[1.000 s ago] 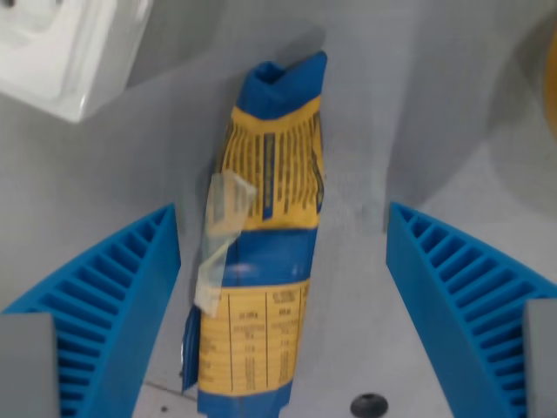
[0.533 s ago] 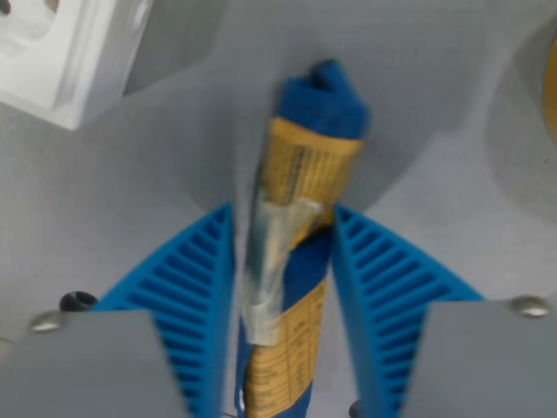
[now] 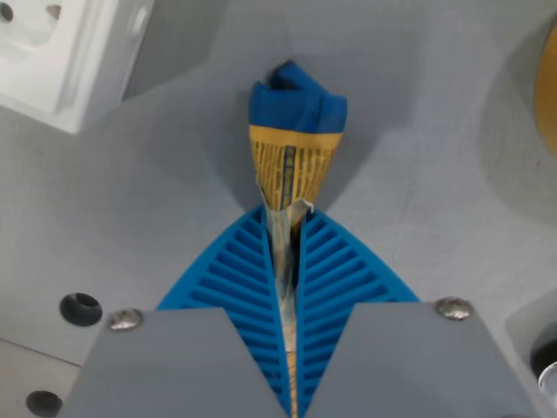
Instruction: Pick up the blue bag
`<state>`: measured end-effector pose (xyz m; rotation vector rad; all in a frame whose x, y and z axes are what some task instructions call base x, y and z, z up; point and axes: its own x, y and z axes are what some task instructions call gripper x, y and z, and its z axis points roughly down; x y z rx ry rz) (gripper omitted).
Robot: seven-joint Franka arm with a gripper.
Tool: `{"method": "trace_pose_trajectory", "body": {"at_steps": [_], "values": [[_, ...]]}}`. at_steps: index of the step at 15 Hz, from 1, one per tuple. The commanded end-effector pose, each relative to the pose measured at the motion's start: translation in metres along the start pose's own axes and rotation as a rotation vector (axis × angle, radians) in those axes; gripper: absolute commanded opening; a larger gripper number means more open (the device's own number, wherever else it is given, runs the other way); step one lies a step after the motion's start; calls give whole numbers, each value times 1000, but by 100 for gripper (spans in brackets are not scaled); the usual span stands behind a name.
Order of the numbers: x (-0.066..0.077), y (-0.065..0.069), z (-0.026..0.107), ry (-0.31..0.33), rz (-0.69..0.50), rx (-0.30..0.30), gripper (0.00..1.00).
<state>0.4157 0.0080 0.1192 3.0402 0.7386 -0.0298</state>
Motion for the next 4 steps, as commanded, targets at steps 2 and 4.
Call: {"method": "trace_pose_trajectory", "body": {"at_steps": [2, 4], "values": [[-13, -4, -20, 43, -15, -64, 0], [-17, -5, -30, 36, -15, -61, 0]]}}
